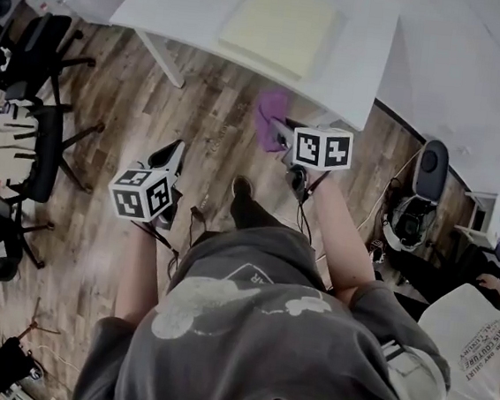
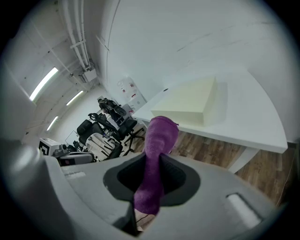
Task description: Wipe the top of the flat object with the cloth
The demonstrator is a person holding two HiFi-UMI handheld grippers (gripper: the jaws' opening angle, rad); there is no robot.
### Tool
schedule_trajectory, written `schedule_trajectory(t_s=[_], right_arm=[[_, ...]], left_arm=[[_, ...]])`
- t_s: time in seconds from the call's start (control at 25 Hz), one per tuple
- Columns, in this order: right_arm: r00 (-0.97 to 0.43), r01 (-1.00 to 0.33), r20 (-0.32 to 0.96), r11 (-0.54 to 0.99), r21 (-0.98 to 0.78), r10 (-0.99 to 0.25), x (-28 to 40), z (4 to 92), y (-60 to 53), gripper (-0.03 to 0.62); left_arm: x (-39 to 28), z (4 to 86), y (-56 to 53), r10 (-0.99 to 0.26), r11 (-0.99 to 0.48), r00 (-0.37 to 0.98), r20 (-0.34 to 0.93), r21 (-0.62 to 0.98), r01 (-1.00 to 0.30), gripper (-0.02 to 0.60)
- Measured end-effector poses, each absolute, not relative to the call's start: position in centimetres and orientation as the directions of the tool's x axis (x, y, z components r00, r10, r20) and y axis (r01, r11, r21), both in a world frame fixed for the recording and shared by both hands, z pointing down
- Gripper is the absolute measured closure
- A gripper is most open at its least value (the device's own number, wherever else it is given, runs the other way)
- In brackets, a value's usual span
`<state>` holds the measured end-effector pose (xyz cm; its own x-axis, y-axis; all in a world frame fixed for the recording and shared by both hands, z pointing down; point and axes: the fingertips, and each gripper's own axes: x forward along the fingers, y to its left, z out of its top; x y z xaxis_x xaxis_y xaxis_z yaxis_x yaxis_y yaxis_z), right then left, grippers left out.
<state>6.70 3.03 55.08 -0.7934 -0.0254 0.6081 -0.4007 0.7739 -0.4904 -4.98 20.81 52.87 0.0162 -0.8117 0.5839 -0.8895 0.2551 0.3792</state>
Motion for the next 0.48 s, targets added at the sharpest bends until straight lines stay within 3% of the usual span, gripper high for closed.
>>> schedule_trajectory(t_s=[0.48], right_arm=[[-0.797, -0.36, 0.603, 0.81, -0.463, -0.01, 8.2, 53.7, 8.8, 0.519]], left_arm=[[-2.9, 51.5, 25.5, -0.837, 0.25, -0.002, 0.547, 0.38, -0.891, 0.581]])
